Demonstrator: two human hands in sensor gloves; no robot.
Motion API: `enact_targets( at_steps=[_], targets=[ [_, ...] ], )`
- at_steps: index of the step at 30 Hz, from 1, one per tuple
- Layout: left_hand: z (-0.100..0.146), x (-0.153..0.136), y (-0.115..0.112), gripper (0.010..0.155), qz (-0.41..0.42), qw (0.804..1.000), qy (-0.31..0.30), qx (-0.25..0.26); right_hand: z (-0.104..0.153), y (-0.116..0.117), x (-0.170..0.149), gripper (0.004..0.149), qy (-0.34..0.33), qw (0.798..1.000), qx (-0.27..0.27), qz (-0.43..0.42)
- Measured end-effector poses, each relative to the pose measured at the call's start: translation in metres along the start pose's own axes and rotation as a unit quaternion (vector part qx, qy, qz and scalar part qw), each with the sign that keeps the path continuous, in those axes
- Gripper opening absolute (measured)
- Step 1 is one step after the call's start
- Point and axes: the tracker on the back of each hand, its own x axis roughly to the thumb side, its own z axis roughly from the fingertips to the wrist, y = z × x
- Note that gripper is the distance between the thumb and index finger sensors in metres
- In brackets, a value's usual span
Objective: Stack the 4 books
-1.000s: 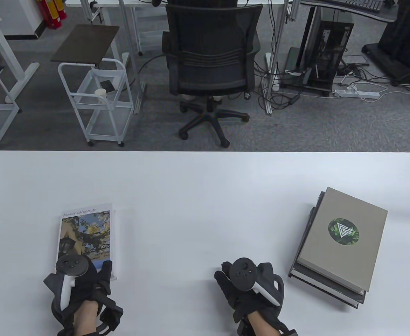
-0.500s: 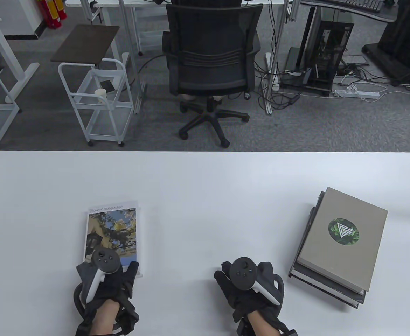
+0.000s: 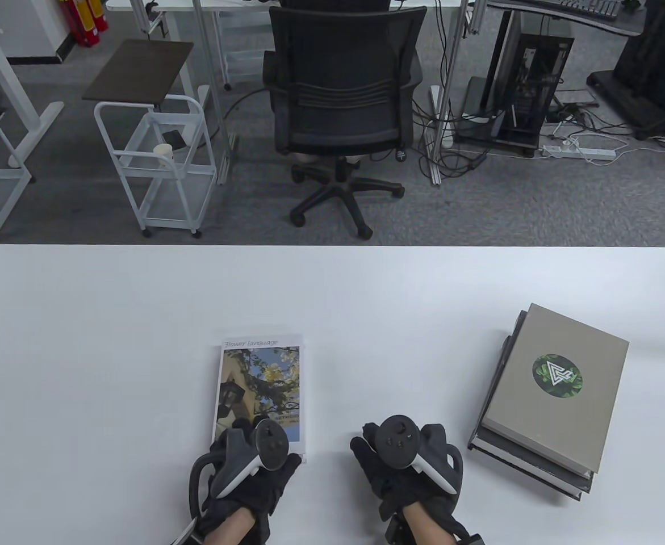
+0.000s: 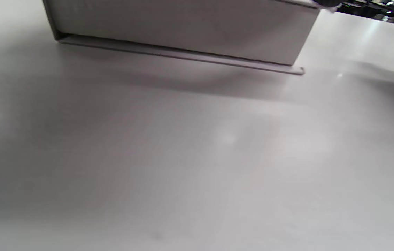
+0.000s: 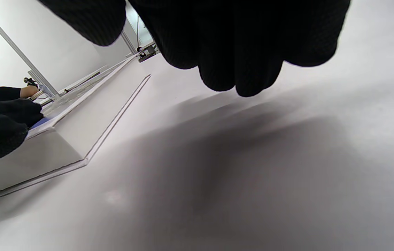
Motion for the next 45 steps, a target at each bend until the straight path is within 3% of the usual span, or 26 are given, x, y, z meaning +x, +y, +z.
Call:
enact_targets(
  at_steps=[15, 27, 32, 35, 38, 40, 45],
  targets=[
    [0.023, 0.056, -0.013, 0.084, -0.006, 0.986, -0.159, -0.039, -0.003, -0.005, -0.01, 0.062, 0.026, 1.0, -0.003, -0.016],
    [0.029, 0.068, -0.015, 0.082, -0.002, 0.98, -0.191, -0.056, -0.002, -0.007, -0.011, 0.067, 0.039, 0.999, -0.006, -0.011],
    [0.026, 0.056, -0.006, 0.083, 0.068, 0.977, -0.195, -0.048, -0.001, -0.007, -0.012, 0.068, 0.042, 0.999, -0.005, -0.006],
    [0.023, 0.039, 0.005, 0.082, 0.14, 0.972, -0.187, -0.001, -0.001, -0.007, -0.011, 0.068, 0.043, 0.999, -0.009, -0.002],
    [0.02, 0.021, 0.017, 0.082, 0.162, 0.971, -0.169, 0.046, -0.001, -0.007, -0.01, 0.068, 0.045, 0.999, -0.016, 0.009],
    [0.015, 0.007, 0.023, 0.082, 0.173, 0.972, -0.143, 0.075, 0.0, -0.007, -0.01, 0.07, 0.045, 0.999, -0.018, 0.018],
    [-0.001, -0.029, 0.022, 0.082, 0.205, 0.975, -0.044, 0.069, -0.001, -0.002, -0.009, 0.076, 0.045, 0.999, -0.001, 0.028]
  ],
)
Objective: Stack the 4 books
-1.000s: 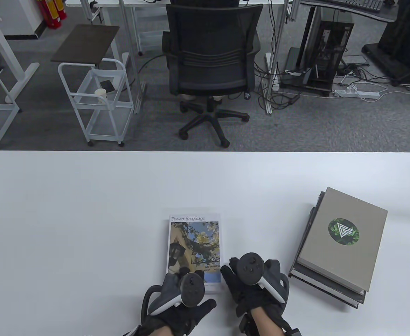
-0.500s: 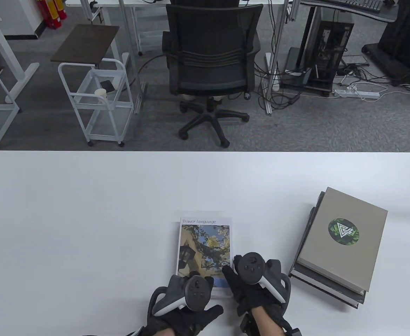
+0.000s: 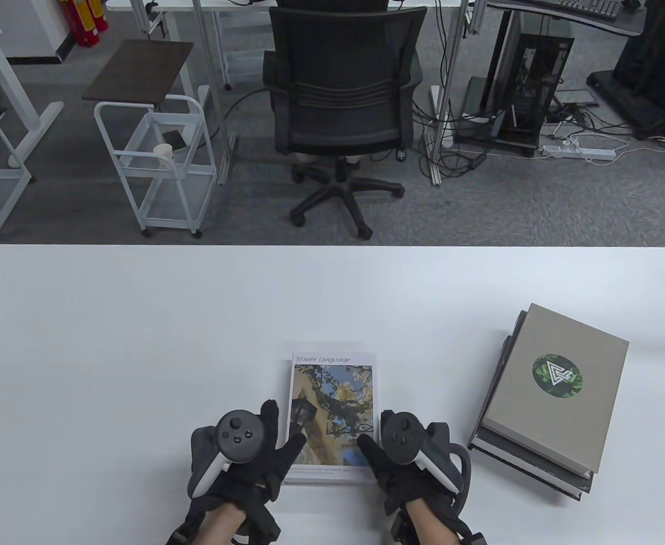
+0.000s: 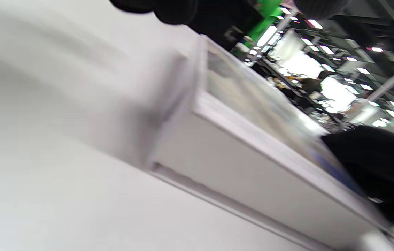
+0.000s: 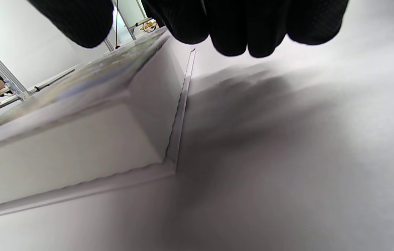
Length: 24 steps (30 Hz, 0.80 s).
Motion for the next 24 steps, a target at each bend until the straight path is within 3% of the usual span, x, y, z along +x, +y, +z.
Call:
enact_targets(
  at_steps=[6, 15, 19, 24],
  targets=[
    [-0.012, -0.019, -0.006, 0.073, 0.02, 0.998, 0.055, -0.039, -0.003, 0.006, -0.001, 0.075, 0.004, 1.0, 0.024, 0.008],
    [-0.02, -0.012, -0.03, 0.073, 0.007, 0.995, 0.022, -0.098, -0.005, 0.01, 0.0, 0.076, -0.001, 0.999, 0.05, -0.018],
    [-0.019, -0.007, -0.034, 0.074, -0.032, 0.995, 0.003, -0.097, -0.006, 0.011, -0.001, 0.078, -0.01, 0.997, 0.064, -0.04],
    [-0.02, -0.012, -0.033, 0.076, -0.006, 0.993, -0.003, -0.115, -0.004, 0.007, 0.002, 0.08, -0.02, 0.996, 0.057, -0.059]
  ],
)
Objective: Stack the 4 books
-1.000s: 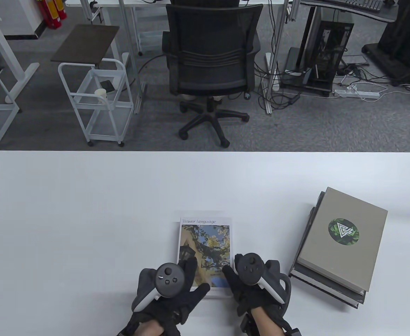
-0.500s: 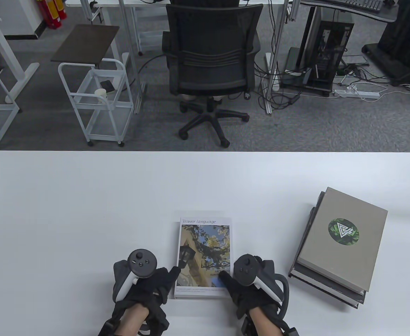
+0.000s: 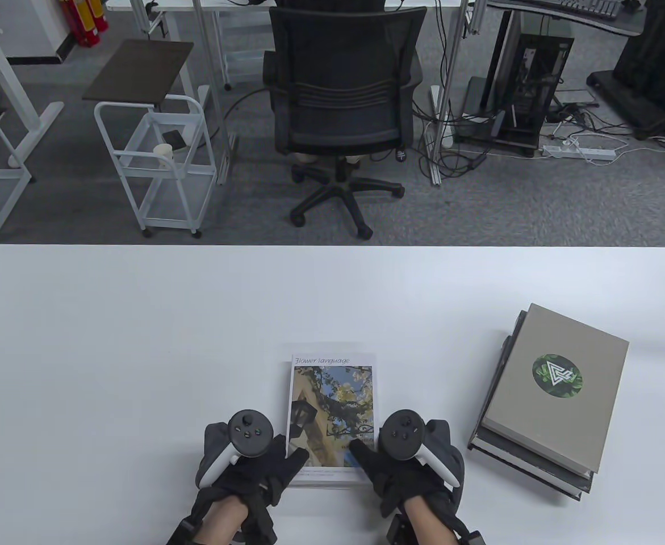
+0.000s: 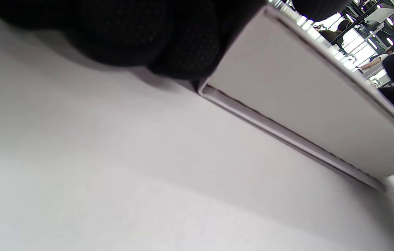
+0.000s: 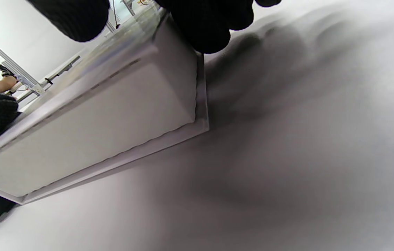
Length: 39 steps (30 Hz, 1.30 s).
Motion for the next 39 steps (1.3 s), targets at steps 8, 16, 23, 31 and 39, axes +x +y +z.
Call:
enact_targets(
  at_steps=[8, 16, 23, 31, 39],
  targets=[
    [0.001, -0.001, 0.0, 0.076, 0.004, 1.0, 0.004, -0.004, 0.007, -0.005, 0.008, 0.079, -0.016, 0.999, -0.033, 0.0],
    [0.001, -0.004, 0.001, 0.075, 0.021, 1.0, 0.007, -0.009, 0.012, -0.008, 0.012, 0.069, -0.016, 0.998, -0.068, -0.012],
    [0.0, -0.006, 0.002, 0.076, 0.031, 0.999, 0.004, -0.011, 0.013, -0.008, 0.009, 0.065, -0.008, 0.993, -0.061, -0.101],
    [-0.005, -0.014, 0.006, 0.074, 0.067, 0.997, 0.002, -0.03, 0.015, -0.011, 0.009, 0.063, -0.006, 0.989, -0.068, -0.135],
    [-0.003, -0.02, 0.008, 0.077, 0.096, 0.995, 0.005, -0.028, 0.02, -0.019, 0.011, 0.062, -0.01, 0.989, -0.098, -0.113]
  ],
)
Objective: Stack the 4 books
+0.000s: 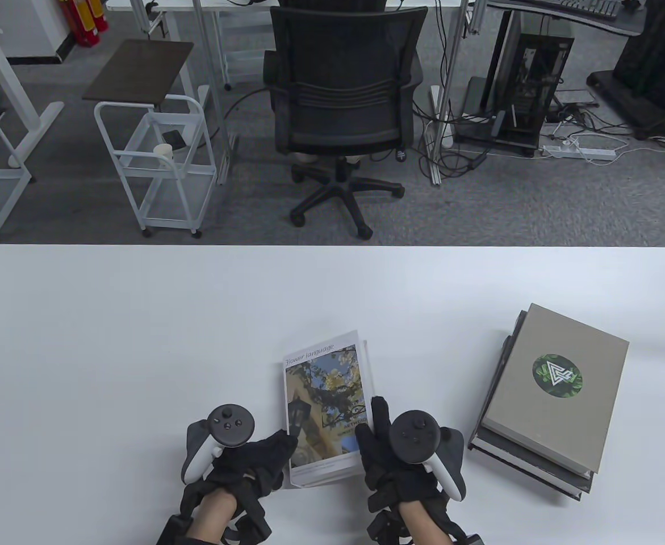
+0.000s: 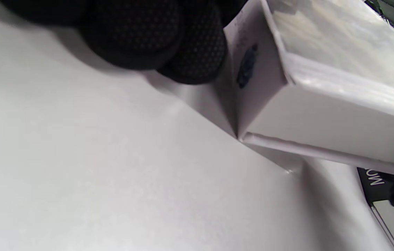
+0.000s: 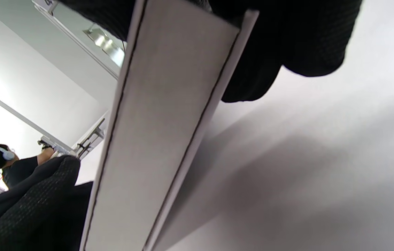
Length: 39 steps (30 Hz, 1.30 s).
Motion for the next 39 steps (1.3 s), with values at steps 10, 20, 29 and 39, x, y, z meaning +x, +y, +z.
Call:
enact_targets(
  at_steps=[10, 20, 29, 39],
  targets=[
    [0.007, -0.001, 0.001, 0.078, -0.003, 1.0, 0.012, 0.003, 0.024, -0.059, 0.013, 0.062, -0.001, 0.992, -0.122, 0.029],
    [0.005, -0.002, 0.002, 0.077, -0.001, 1.0, 0.013, 0.005, 0.045, -0.161, -0.036, 0.06, 0.077, 0.973, -0.214, -0.047],
    [0.004, -0.002, 0.002, 0.076, 0.001, 1.0, 0.016, 0.006, 0.077, -0.212, -0.125, 0.059, 0.185, 0.934, -0.272, -0.142],
    [0.003, -0.002, 0.002, 0.075, -0.004, 1.0, 0.02, 0.008, 0.083, -0.209, -0.159, 0.059, 0.227, 0.93, -0.26, -0.128]
  ],
)
